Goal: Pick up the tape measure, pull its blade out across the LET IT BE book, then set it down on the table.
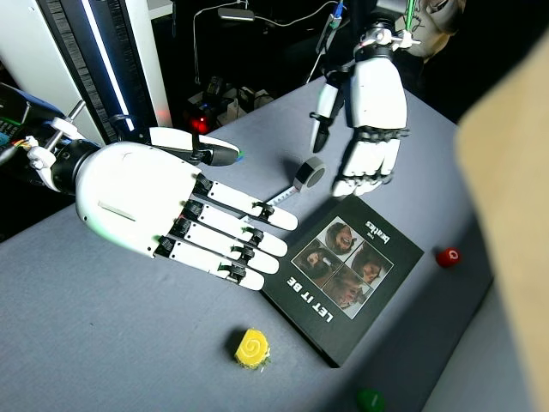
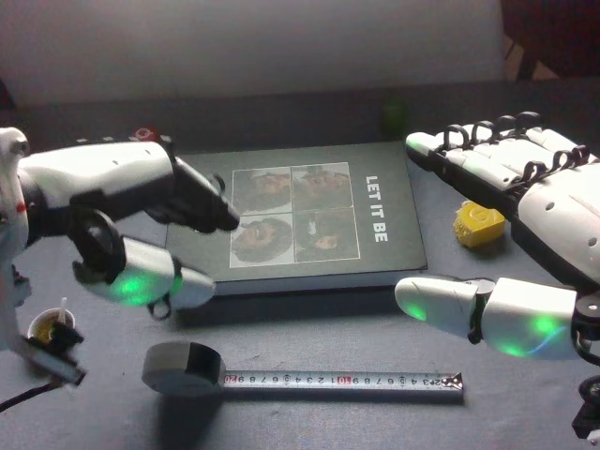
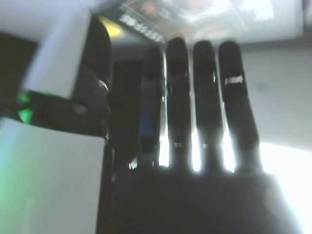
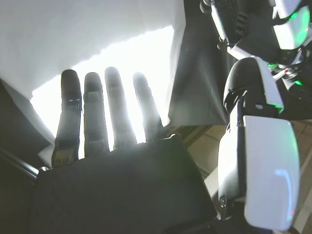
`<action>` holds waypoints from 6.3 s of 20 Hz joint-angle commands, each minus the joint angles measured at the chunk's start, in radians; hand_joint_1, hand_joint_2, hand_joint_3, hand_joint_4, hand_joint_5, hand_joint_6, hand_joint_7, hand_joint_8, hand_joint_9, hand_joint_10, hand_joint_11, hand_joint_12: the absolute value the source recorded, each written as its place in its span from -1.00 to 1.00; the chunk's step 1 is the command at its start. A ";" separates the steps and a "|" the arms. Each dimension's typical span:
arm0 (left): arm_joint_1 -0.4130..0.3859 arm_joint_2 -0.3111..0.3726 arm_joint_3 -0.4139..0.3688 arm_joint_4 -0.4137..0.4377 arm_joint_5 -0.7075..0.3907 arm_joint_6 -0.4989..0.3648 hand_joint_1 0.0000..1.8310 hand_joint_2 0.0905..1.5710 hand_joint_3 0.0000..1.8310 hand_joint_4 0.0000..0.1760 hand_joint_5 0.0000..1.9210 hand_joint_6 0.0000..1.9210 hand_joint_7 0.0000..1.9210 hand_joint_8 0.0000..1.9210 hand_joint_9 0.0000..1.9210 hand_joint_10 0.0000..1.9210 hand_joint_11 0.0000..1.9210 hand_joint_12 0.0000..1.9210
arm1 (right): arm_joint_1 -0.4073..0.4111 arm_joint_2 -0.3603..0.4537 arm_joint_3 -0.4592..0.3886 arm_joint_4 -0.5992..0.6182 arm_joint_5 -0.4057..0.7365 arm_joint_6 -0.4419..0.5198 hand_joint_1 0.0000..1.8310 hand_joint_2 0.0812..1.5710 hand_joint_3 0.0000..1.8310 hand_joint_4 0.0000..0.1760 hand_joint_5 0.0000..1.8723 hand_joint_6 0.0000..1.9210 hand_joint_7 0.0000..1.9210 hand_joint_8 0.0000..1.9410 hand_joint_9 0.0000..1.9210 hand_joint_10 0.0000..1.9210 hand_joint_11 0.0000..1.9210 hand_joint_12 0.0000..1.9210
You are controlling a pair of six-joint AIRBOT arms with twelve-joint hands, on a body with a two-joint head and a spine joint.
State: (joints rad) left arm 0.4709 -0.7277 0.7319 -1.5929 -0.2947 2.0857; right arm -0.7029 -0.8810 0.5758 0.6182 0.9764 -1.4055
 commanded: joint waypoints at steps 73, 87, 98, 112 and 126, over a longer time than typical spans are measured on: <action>0.862 -0.302 0.038 1.089 -1.108 -1.304 0.09 0.33 -1.00 -1.00 -0.34 -1.00 -0.28 -1.00 -0.36 -1.00 -0.57 -0.50 | 0.001 -0.013 -0.003 -0.113 0.137 0.040 -0.81 0.30 -1.00 -0.43 -0.89 -1.00 -0.83 -1.00 -0.87 -1.00 -1.00 -0.43; 0.851 -0.331 0.068 1.067 -1.094 -1.238 0.09 0.34 -1.00 -1.00 -0.33 -1.00 -0.28 -1.00 -0.35 -1.00 -0.57 -0.50 | 0.002 -0.016 -0.003 -0.118 0.139 0.043 -0.81 0.30 -1.00 -0.43 -0.87 -1.00 -0.82 -1.00 -0.88 -1.00 -1.00 -0.41; 0.844 -0.348 0.086 1.079 -1.078 -1.197 0.51 0.32 -1.00 -1.00 0.12 -0.34 0.26 -0.30 -0.09 0.26 -0.17 0.05 | 0.002 -0.016 -0.003 -0.120 0.141 0.045 -0.81 0.30 -1.00 -0.41 -0.89 -1.00 -0.83 -1.00 -0.89 -1.00 -1.00 -0.46; 0.693 -0.254 0.072 1.127 -0.971 -1.247 0.51 0.32 -1.00 -1.00 0.16 -0.40 0.24 -0.28 -0.07 0.25 -0.16 0.07 | 0.030 0.020 -0.014 -0.075 0.053 0.007 -0.83 0.31 -1.00 -0.50 -0.89 -1.00 -0.84 -0.99 -0.89 -1.00 -1.00 -0.50; 0.394 -0.097 0.147 1.128 -0.704 -1.261 0.52 0.31 -1.00 -1.00 0.14 -0.39 0.26 -0.30 -0.05 0.23 -0.13 0.02 | 0.396 -0.021 0.125 0.323 -0.329 -0.513 -0.07 0.32 -0.99 -1.00 -0.42 -0.98 -0.36 -0.99 -0.45 -0.96 -0.93 0.25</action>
State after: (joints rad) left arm 0.8734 -0.8330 0.8745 -0.4866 -0.8940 0.8364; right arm -0.3260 -0.9085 0.7013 0.9813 0.5781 -1.9160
